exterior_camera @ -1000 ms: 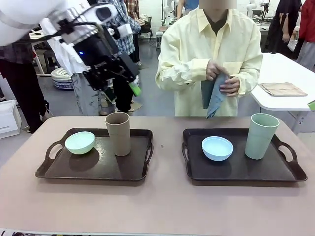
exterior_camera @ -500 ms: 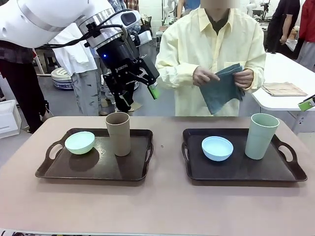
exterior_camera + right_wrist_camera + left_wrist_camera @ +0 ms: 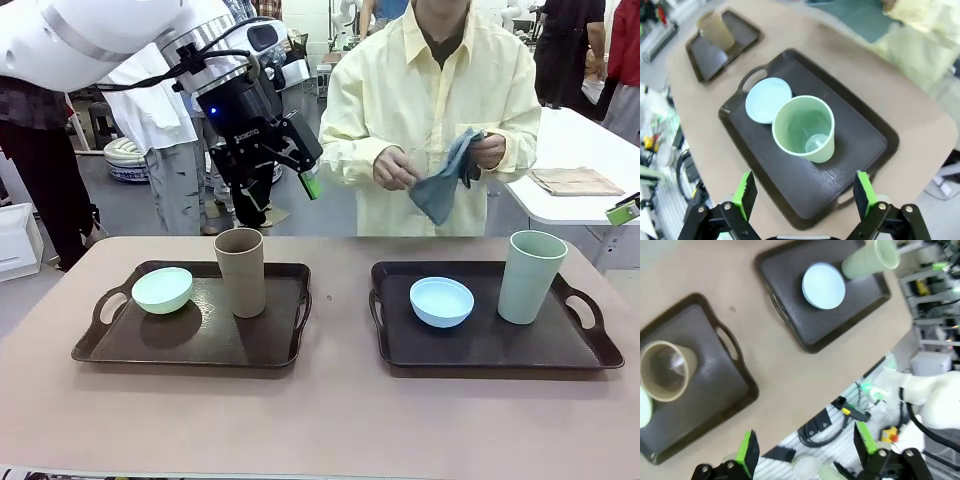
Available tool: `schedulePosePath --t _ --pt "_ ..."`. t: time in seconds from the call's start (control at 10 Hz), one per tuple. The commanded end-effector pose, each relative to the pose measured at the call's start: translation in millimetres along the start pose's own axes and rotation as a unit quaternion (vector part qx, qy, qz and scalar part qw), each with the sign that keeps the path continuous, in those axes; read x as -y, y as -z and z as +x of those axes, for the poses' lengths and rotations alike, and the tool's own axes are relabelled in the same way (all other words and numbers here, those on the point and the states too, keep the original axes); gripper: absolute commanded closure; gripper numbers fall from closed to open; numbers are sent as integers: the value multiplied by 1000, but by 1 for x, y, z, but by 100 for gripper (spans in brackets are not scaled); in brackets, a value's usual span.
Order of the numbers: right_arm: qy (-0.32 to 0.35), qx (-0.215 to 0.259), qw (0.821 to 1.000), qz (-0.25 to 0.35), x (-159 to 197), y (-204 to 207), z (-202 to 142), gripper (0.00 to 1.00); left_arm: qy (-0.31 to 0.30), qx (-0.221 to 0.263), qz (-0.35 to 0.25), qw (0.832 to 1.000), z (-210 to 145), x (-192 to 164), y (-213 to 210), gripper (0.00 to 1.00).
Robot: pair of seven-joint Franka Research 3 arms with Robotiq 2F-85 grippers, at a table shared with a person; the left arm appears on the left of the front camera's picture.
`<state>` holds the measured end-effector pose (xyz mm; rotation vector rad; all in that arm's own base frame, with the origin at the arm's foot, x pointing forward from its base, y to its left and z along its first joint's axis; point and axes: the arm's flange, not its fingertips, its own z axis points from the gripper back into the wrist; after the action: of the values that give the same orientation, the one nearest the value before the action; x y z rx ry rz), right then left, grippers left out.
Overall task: Set up a tray with a mat and arrange the tableware.
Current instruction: Pick up the Picnic Bowl and Reusable plastic cup from the Handle tray in front of the human's position and hold them in the air.
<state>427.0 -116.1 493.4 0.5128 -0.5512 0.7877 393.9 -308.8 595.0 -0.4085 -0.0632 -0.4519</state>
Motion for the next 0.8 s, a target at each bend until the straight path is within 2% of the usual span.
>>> schedulePosePath --t 0.0,0.1,0.3,0.4,0.6,0.7 --pt "-116 24 992 44 42 19 4 0 18 7 88 996 37 45 8 0" --pt "-174 20 983 57 64 26 -4 0 27 6 117 993 50 69 12 0" --pt "-229 40 966 118 96 33 -19 0 23 -5 151 988 71 91 28 0" --pt "-265 40 951 152 104 39 -23 0 20 -14 164 986 80 100 43 0" --pt "-306 68 931 187 103 59 -14 0 20 -15 214 977 98 115 85 0" --pt "-310 73 928 196 94 74 -8 0 16 -13 239 971 102 116 102 0"
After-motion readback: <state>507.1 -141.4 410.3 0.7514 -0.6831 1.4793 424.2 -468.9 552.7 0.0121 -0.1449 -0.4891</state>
